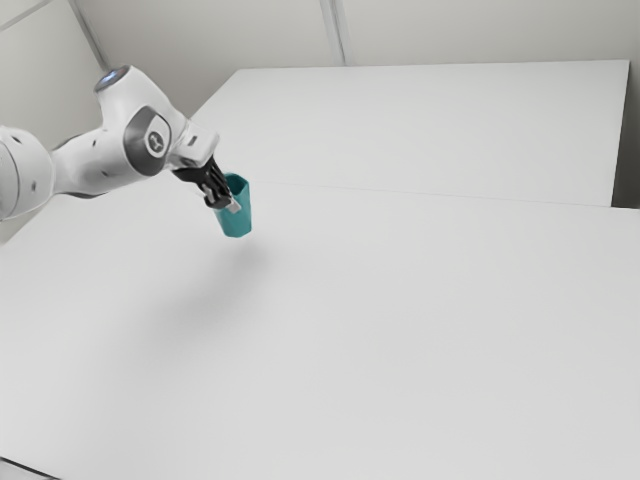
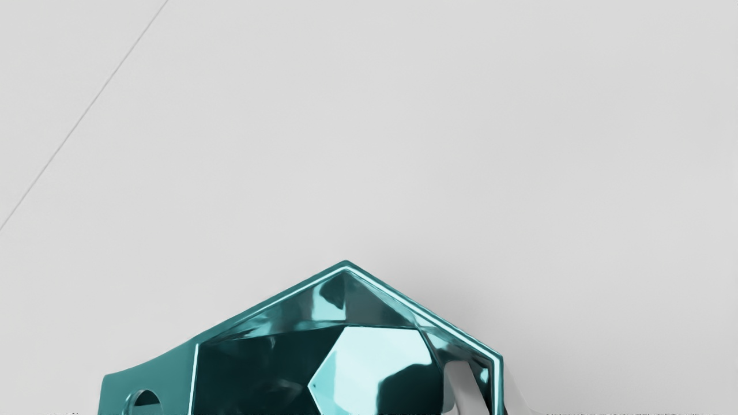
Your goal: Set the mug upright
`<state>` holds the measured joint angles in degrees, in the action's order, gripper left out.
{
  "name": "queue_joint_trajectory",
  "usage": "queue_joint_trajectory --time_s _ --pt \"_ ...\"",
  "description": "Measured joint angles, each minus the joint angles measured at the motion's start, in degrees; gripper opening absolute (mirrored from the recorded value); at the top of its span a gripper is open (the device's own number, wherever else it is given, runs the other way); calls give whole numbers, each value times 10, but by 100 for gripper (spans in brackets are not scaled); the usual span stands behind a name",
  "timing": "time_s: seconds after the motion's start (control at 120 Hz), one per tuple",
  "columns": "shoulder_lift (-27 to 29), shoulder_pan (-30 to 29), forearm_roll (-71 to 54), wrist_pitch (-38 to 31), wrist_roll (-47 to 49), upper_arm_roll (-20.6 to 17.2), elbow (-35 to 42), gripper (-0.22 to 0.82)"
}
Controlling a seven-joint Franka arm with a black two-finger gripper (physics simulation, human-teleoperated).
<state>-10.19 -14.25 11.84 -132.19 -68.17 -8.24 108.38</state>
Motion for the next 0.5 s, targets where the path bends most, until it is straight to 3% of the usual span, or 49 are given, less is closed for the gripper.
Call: queue_joint_trajectory --time_s 0.258,0.5 --pt "10 66 -151 -45 256 0 58 -16" --pt "6 88 -193 -61 436 0 74 -16"
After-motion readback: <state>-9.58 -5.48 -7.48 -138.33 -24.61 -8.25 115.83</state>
